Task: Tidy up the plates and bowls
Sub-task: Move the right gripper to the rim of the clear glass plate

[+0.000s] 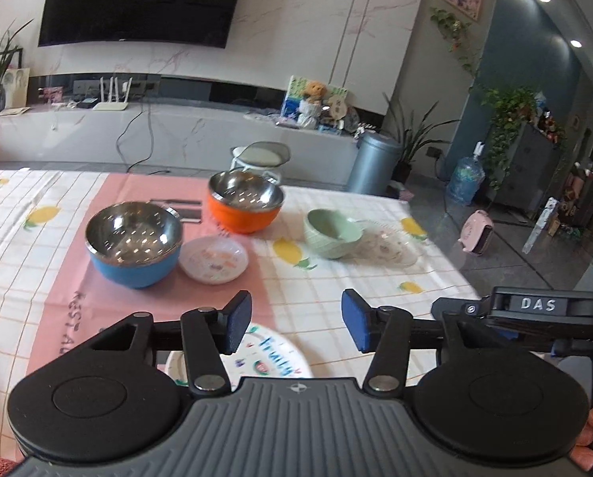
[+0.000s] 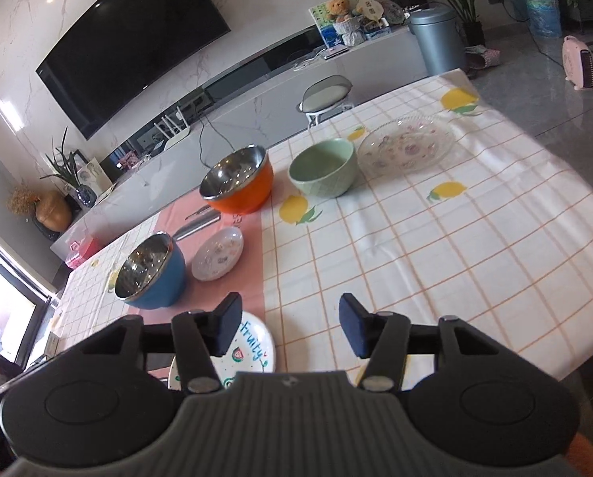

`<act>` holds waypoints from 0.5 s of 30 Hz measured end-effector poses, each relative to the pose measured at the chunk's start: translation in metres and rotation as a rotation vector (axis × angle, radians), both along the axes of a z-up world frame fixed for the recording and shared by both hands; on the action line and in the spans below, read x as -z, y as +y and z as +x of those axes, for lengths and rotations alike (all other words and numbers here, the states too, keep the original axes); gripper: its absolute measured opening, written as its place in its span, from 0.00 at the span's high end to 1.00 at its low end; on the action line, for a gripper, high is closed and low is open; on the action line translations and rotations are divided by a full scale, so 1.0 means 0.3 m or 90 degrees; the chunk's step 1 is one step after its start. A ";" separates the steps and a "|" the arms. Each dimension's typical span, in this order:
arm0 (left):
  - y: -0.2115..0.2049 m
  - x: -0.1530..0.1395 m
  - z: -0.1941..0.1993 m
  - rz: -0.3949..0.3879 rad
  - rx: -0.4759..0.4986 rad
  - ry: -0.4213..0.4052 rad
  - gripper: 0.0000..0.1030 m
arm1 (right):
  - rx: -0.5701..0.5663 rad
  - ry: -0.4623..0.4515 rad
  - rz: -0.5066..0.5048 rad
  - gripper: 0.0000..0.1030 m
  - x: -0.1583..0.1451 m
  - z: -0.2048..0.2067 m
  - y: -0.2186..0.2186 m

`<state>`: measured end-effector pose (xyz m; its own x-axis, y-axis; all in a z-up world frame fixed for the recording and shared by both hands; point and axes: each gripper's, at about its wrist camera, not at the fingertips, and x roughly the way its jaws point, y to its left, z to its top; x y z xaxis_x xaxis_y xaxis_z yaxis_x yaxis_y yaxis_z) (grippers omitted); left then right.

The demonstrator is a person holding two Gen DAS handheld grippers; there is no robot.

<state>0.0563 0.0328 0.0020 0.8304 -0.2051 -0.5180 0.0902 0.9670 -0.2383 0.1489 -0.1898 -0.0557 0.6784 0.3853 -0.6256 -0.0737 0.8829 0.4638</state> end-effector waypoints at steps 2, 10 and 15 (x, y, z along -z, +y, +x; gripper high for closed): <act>-0.043 -0.057 -0.015 -0.016 0.012 -0.006 0.34 | 0.009 -0.008 -0.006 0.42 -0.059 -0.031 -0.049; -0.192 -0.107 -0.013 -0.042 0.040 0.024 0.28 | 0.012 -0.077 -0.027 0.29 -0.177 -0.169 -0.200; -0.259 -0.101 0.038 -0.007 0.066 0.028 0.24 | 0.032 -0.044 0.014 0.28 -0.129 -0.152 -0.282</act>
